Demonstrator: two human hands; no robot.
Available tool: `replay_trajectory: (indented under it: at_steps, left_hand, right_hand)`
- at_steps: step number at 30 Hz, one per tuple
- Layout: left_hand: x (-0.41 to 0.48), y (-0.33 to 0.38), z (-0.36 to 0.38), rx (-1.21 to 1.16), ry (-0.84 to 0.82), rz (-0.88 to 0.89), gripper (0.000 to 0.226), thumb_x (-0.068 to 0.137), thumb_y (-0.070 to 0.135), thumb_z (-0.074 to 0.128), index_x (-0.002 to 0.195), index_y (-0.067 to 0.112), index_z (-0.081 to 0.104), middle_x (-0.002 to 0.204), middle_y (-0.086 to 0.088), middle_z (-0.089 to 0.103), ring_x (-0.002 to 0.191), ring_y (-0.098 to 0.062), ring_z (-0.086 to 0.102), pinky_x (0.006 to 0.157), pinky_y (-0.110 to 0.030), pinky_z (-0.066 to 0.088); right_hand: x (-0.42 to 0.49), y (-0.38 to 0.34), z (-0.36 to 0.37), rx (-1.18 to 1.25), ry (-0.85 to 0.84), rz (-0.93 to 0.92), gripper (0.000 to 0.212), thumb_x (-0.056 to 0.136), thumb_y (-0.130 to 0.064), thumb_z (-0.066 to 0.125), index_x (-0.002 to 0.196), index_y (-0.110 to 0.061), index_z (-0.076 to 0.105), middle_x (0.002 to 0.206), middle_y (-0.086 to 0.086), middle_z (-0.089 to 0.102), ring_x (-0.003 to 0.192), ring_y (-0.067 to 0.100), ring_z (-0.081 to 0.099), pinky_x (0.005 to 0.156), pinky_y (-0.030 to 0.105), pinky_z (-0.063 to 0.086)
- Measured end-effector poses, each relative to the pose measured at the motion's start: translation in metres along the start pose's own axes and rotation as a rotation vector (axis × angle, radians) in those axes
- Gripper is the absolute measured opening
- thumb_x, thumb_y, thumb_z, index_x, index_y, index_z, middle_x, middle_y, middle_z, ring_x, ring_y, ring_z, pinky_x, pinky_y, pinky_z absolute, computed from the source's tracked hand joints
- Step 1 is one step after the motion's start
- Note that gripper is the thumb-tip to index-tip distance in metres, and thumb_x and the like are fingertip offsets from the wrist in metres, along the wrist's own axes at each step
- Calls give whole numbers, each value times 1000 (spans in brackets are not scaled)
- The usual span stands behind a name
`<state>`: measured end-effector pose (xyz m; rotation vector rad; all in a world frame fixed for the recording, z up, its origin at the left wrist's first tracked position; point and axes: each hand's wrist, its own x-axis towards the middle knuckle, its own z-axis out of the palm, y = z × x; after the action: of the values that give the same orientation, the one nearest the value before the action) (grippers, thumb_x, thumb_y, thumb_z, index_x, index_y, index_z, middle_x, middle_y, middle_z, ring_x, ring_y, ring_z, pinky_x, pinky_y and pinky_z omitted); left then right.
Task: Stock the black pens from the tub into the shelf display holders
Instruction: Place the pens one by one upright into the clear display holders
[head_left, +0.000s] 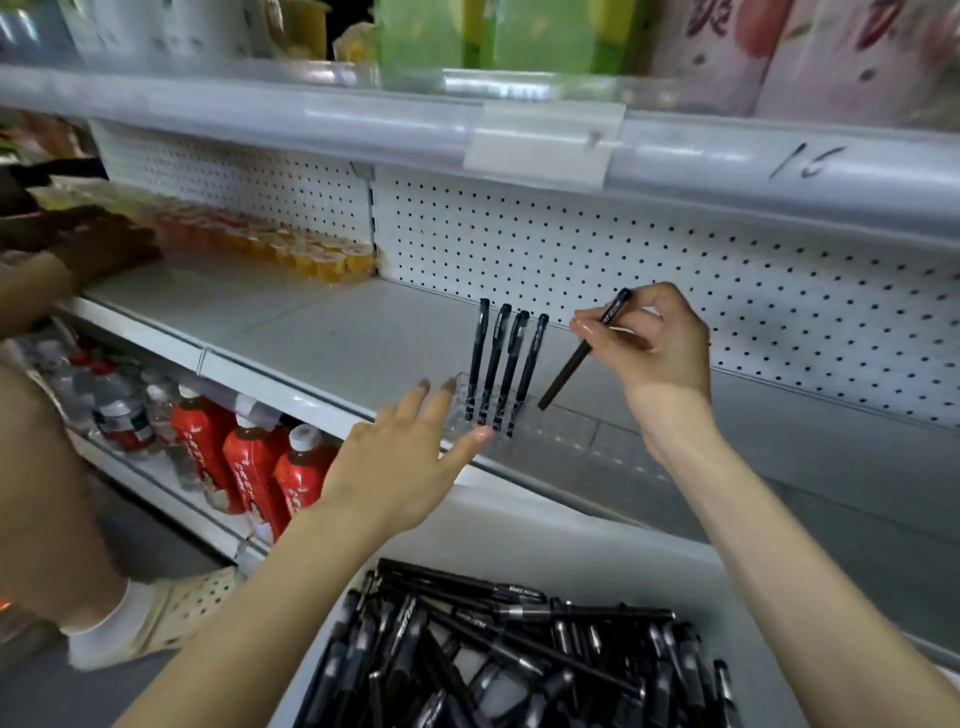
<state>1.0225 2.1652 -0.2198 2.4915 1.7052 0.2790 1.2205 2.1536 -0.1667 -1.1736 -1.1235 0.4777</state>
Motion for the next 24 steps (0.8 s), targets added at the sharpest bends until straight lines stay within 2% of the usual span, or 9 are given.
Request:
replay_trajectory:
  at_steps: [5, 17, 20, 22, 24]
  left_hand:
    - [1, 0, 4, 32, -13, -11, 73, 85, 69, 5, 150, 34, 5, 158, 1, 13, 140, -23, 25, 107, -43, 28]
    - [3, -3, 12, 25, 26, 6, 73, 85, 69, 1, 149, 34, 3, 156, 2, 20, 139, -19, 27, 106, -41, 30]
    - [3, -4, 13, 23, 36, 9, 72, 86, 69, 2, 149, 34, 3, 154, 1, 24, 137, -20, 30, 104, -40, 32]
    - [3, -5, 13, 20, 43, 12, 71, 86, 69, 2, 149, 35, 4, 153, 1, 27, 135, -20, 32, 102, -39, 34]
    - [3, -5, 13, 19, 49, 13, 71, 86, 68, 2, 149, 35, 4, 152, 2, 29, 134, -20, 33, 101, -39, 35]
  right_hand:
    - [11, 17, 2, -33, -15, 35, 30, 77, -3, 74, 79, -19, 49, 82, 0, 73, 82, 18, 71, 90, 48, 52]
    - [24, 32, 9, -306, -221, 30, 27, 75, -16, 77, 84, -10, 52, 85, 8, 72, 82, 25, 70, 83, 52, 54]
    - [26, 30, 12, -374, -267, 27, 27, 75, -15, 78, 85, -10, 54, 85, 5, 72, 81, 21, 69, 84, 46, 55]
    - [25, 30, 14, -469, -298, 15, 27, 74, -17, 79, 87, -12, 55, 90, 8, 72, 81, 19, 67, 80, 32, 52]
    - [24, 31, 15, -528, -292, 4, 28, 75, -19, 79, 90, -11, 57, 92, 8, 71, 83, 17, 66, 74, 25, 47]
